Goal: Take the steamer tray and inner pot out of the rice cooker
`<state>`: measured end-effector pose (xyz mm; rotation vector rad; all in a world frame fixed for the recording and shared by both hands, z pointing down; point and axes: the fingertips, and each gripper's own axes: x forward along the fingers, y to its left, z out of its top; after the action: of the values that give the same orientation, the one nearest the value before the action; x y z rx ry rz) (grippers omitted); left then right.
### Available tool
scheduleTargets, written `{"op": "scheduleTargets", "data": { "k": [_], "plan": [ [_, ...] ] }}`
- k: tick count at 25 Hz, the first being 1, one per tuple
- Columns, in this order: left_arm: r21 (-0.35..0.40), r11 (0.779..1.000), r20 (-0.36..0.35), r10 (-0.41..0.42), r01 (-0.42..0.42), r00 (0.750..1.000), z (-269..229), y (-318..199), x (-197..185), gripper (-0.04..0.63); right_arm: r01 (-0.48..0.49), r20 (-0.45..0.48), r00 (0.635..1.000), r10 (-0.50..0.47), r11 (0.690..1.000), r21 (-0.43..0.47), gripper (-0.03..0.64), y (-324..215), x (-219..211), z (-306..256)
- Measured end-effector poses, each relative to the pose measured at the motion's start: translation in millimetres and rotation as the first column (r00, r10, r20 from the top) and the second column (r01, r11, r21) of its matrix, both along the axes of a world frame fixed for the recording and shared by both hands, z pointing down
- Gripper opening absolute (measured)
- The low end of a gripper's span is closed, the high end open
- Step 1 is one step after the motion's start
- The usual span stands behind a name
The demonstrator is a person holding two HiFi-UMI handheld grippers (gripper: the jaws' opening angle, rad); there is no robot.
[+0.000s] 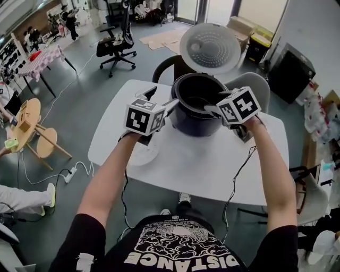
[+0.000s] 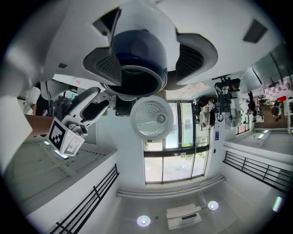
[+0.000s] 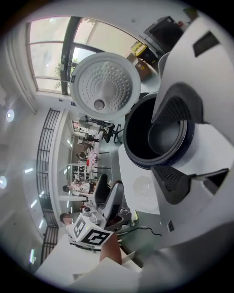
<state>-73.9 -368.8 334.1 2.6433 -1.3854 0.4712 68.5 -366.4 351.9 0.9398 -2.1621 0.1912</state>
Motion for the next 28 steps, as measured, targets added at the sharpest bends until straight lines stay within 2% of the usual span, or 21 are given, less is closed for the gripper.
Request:
{"op": "scheduleTargets", "data": {
  "k": [4,8,12,16,23,25,28],
  "plan": [
    [-0.030,0.999,-0.018,0.042,-0.043,0.999,5,-27,35,0.359,-0.084,0.091,0.992,0.087,0.996,-0.029,0.301,-20,46,1],
    [-0.080,0.996,-0.055,0.044,-0.048,0.998,13,-54,54,0.360,-0.135,0.174,0.974,0.146,0.988,-0.075,0.301,-40,80,6],
    [-0.142,0.989,-0.080,0.027,-0.038,0.996,26,-77,62,0.360,-0.157,0.254,0.949,0.186,0.979,-0.129,0.301,-59,101,17],
    [-0.239,0.970,-0.143,0.009,-0.043,0.990,38,-93,64,0.359,-0.156,0.331,0.919,0.213,0.969,-0.191,0.301,-76,108,30],
    [-0.417,0.907,-0.233,-0.036,-0.066,0.972,60,-116,63,0.359,-0.128,0.437,0.858,0.271,0.935,-0.330,0.290,-100,108,51],
    [-0.467,0.880,-0.269,-0.054,-0.081,0.962,59,-120,62,0.359,-0.118,0.455,0.841,0.294,0.919,-0.376,0.287,-105,107,52],
    [-0.549,0.826,-0.322,-0.068,-0.128,0.944,61,-122,63,0.359,-0.102,0.470,0.821,0.325,0.893,-0.438,0.278,-109,107,53]
  ]
}}
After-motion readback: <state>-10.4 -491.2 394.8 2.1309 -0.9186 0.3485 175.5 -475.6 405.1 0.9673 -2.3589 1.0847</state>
